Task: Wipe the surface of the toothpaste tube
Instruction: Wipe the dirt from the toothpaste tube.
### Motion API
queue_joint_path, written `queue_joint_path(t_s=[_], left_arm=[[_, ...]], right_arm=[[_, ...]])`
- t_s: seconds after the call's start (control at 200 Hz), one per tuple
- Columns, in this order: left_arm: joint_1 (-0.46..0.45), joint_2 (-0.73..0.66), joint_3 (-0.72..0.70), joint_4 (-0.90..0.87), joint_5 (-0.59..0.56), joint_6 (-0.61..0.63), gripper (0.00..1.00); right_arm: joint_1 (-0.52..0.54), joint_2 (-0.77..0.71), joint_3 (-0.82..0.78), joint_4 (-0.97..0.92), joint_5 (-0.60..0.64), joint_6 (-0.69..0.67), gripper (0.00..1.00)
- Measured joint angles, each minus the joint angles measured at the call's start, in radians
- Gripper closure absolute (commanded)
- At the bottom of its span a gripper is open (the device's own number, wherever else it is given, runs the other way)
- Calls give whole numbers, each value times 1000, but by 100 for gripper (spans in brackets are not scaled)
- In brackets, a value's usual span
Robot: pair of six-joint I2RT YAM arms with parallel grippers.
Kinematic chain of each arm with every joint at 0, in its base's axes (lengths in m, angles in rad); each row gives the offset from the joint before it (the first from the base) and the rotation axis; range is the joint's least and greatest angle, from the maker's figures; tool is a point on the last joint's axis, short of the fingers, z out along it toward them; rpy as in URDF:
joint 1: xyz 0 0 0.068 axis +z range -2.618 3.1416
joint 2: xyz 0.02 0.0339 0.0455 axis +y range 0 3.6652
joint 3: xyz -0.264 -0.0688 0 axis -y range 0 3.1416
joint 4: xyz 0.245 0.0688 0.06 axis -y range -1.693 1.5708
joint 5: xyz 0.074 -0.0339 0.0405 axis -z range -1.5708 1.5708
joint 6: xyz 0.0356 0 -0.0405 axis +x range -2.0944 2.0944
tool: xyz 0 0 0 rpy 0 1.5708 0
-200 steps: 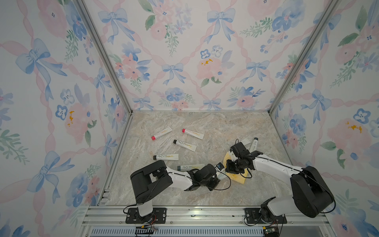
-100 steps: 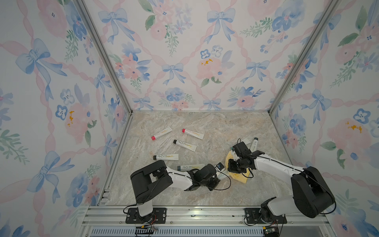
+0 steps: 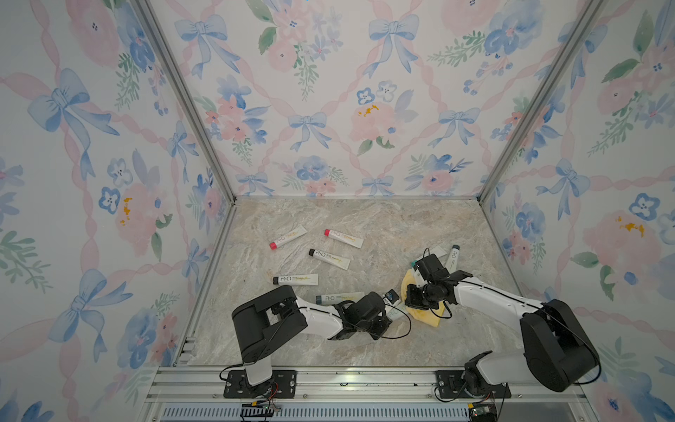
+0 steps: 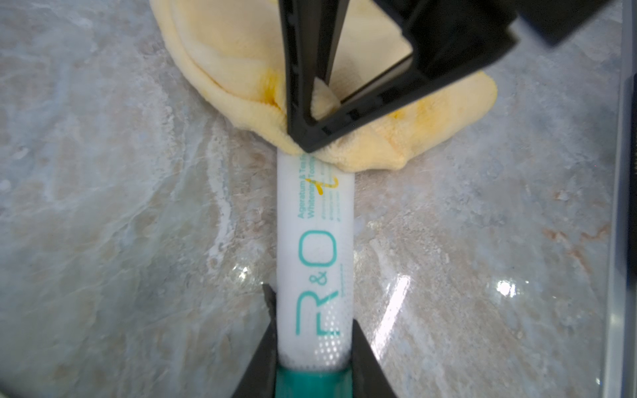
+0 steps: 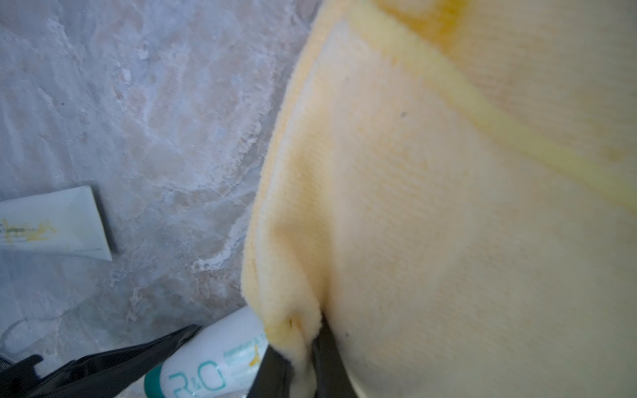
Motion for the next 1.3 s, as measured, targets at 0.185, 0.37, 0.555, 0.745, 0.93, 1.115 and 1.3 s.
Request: queue_joint_path(t_s=[0.185,0.37,0.555,0.745,0.93,1.115,1.3], left_arm=[[0,0,-1,0,0,0,75],[0,0,-1,0,-3,3,75],[0,0,-1,0,-3,3,75],[0,0,-1,0,-3,3,75],[0,0,-1,0,-3,3,75],[0,0,-1,0,-3,3,75],[0,0,-1,0,-3,3,75]], right_arm=[[42,-11,-16,31,-50,20,87],[-11,-23,-37,39,-74,16,87],[-95,-44,-53,9,-55,16,87],[-111,-30,-45,-5,-50,8,87],[-74,-31,-43,-3,-39,12,87],[7,-48,-44,1,-40,42,86],[18,-50,-49,10,-53,51,87]])
